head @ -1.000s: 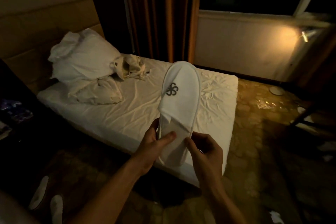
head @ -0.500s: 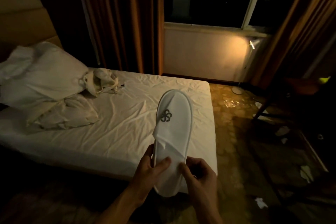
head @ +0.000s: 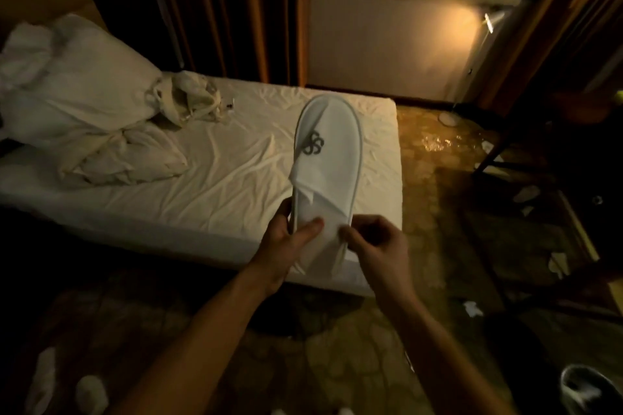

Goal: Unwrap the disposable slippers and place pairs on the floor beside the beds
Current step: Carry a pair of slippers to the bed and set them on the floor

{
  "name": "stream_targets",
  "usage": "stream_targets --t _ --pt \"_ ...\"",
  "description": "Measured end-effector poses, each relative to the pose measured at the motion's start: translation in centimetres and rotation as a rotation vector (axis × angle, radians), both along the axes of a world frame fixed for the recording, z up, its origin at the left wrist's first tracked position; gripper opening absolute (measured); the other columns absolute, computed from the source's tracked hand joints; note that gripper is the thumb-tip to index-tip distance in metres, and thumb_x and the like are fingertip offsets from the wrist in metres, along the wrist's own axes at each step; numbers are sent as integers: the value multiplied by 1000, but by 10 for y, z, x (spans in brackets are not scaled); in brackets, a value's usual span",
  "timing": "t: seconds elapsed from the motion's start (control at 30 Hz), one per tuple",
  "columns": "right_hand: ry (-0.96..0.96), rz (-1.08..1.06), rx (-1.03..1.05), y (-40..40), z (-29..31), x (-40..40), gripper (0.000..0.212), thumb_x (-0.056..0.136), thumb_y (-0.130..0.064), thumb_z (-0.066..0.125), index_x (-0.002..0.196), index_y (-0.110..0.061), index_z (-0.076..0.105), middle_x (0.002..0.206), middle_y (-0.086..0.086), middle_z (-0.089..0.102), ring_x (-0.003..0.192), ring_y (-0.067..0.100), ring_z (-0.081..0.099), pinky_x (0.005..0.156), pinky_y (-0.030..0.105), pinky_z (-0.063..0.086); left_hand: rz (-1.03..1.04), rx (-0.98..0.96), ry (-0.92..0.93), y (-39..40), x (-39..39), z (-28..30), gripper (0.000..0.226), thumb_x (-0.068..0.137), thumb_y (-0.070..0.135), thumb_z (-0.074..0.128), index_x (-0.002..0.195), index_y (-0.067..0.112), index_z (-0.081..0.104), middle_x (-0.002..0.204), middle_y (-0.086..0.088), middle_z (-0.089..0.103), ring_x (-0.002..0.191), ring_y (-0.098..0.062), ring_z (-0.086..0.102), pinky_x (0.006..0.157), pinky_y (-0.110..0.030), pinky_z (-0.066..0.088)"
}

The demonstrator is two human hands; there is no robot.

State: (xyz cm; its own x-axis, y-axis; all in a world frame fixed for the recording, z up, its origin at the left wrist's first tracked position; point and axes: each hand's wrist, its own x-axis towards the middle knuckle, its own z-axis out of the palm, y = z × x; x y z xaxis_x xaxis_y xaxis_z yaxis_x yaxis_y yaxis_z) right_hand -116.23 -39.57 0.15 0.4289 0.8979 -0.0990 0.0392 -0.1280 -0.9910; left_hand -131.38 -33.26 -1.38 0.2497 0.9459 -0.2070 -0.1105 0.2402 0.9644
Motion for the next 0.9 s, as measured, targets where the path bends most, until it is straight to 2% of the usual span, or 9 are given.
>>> stream_targets --t 0.23,0.53,0.6,0.73,0.9 --pt "-2 3 -2 -4 -2 16 22 85 -21 77 104 -13 71 91 0 76 85 13 74 80 34 62 -44 15 18 -2 13 2 48 87 21 74 130 26 55 117 -5 72 103 -23 72 83 -40 60" --pt "-46 7 -35 -4 -8 25 21 85 -25 77 105 -23 72 89 -8 77 84 7 73 81 34 62 -30 -29 -5 -7 22 -1 45 85 24 76 124 38 57 112 1 73 97 -20 74 83 -45 61" --pt "-39 3 -51 -4 -10 26 19 84 -26 77 102 -25 73 89 -11 77 85 5 73 83 34 62 -17 -33 -22 -9 23 -5 47 84 23 76 125 36 57 112 1 74 98 -21 74 82 -44 61" --pt "-41 -6 -55 -1 -10 30 16 82 -24 80 97 -26 75 85 -11 77 81 4 73 84 38 62 1 -16 -42 -9 29 -6 54 74 26 82 123 28 61 114 -9 74 101 -30 73 88 -54 58" --pt "-59 -7 -15 -1 -7 36 13 83 -21 79 95 -23 76 84 -6 78 82 11 74 82 44 61 -5 -9 -28 -8 32 -6 51 76 29 81 123 28 61 112 -6 74 101 -28 72 87 -54 59"
